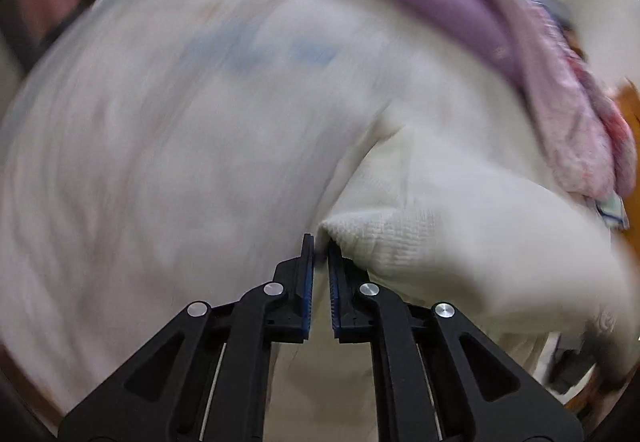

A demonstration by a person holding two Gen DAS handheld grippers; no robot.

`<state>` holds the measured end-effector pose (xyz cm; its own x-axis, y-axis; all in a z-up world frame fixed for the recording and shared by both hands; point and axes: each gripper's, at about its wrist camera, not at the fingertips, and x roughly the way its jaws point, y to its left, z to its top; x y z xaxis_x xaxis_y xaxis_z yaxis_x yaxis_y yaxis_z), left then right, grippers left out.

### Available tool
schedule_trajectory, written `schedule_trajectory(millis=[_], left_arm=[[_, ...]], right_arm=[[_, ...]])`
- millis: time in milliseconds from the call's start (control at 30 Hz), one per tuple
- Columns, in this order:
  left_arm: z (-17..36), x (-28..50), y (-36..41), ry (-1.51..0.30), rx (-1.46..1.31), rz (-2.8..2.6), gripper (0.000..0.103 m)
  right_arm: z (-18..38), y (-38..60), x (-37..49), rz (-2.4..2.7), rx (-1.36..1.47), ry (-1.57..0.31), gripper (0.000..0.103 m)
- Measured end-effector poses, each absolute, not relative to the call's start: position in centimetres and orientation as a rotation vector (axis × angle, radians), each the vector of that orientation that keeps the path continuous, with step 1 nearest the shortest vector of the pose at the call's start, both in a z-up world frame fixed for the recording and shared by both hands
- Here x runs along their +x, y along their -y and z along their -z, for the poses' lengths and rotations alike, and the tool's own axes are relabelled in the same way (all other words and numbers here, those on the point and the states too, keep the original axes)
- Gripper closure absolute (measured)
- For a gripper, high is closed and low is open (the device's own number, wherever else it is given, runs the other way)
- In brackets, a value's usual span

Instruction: Fold large clothes

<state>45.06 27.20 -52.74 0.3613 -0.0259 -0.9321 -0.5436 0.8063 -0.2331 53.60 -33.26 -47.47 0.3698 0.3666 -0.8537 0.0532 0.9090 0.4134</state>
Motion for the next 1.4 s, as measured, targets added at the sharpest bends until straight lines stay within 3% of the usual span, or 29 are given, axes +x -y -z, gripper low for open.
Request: schedule_trajectory(millis=[67,167,200,267,400,500,533,567,600,633,900,1100,1167,1200,1233,1267,1400], left_arm=[[53.6,42.6,-27.6,-1.176,-0.651,-0.415,0.096],[54.0,39.9,-27.9,-1.139,-0.790,-0.453,0.091],[54.0,39.6,-27.8,-1.125,-0.806,-0.464,0.085],[54.5,39.8,-27.7,-1.124,-0.814,-0.480,0.033],[55.3,41.7,-27.4,-1.091,-0.818,-0.460,0.030],[57.8,44.1,-27.1,-1.169,-0.810,-0.469,0.031],[58.2,44.2,-27.1,-1.182,-0.794,-0.470,0.044],[58.4,44.7,-26.9,-1.192,-0.768,-0.455,0.086],[58.3,45.0,-26.7,-1.200,-0.754,-0.431,0.097],[57.8,45.2,-26.4,-1.203,-0.717,-0.430,0.098],[51.2,41.0,-26.6,-1.155,-0.662,-0.328,0.099],[55.3,37.9,-26.1,-1.269,-0.678,-0.334,0.094],[57.1,37.6,-26.3,-1.289,-0.700,-0.368,0.087],[57.6,37.4,-26.5,-1.302,-0.723,-0.380,0.077],[58.0,37.1,-26.7,-1.312,-0.745,-0.401,0.045],[57.9,36.7,-26.9,-1.301,-0.754,-0.423,0.030],[57.1,35.4,-27.1,-1.251,-0.758,-0.400,0.023]], right_arm=[[48.5,34.9,51.3,-0.144,0.552,-1.202,0.044],[49.3,36.0,49.3,-0.107,0.733,-1.189,0.037],[49.6,35.9,49.2,-0.097,0.770,-1.191,0.036],[50.2,35.8,49.3,-0.068,0.847,-1.194,0.032],[53.2,35.8,50.3,0.017,0.978,-1.235,0.032],[54.9,35.2,51.6,0.025,1.006,-1.246,0.033],[55.2,34.8,52.1,0.017,1.009,-1.246,0.046],[55.3,34.7,52.2,0.027,0.983,-1.249,0.062],[55.1,34.5,52.6,0.037,0.935,-1.248,0.070],[54.7,34.4,52.7,0.030,0.910,-1.243,0.088],[47.8,34.4,50.5,-0.070,0.634,-1.205,0.091],[50.8,35.0,48.5,-0.026,0.567,-1.273,0.088],[52.8,34.6,49.0,-0.007,0.520,-1.338,0.084],[53.0,34.3,49.2,0.009,0.502,-1.354,0.084],[52.8,34.2,49.2,0.017,0.493,-1.353,0.083],[52.1,33.6,49.4,0.042,0.447,-1.358,0.081],[49.7,30.8,50.0,0.128,0.264,-1.364,0.068]])
